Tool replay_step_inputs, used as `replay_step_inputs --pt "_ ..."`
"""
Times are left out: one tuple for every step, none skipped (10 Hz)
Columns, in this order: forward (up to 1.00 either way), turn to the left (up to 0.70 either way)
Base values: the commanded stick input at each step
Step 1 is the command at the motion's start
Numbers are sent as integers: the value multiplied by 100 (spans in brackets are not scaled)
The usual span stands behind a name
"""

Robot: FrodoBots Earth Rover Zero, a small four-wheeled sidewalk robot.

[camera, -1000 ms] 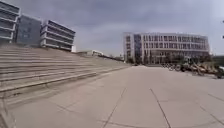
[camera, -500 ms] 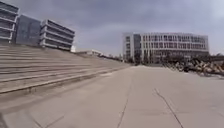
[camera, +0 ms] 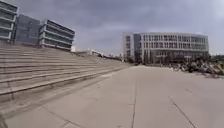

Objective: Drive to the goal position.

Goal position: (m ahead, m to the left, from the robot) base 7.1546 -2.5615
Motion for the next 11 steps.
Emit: replay_step_inputs --pt "100 0" --pt "100 0" --pt "100 0" --pt "100 0" --pt "100 0" --pt "100 0" --pt "100 0" --pt "100 0" --pt "100 0" --pt "100 0" --pt "100 0"
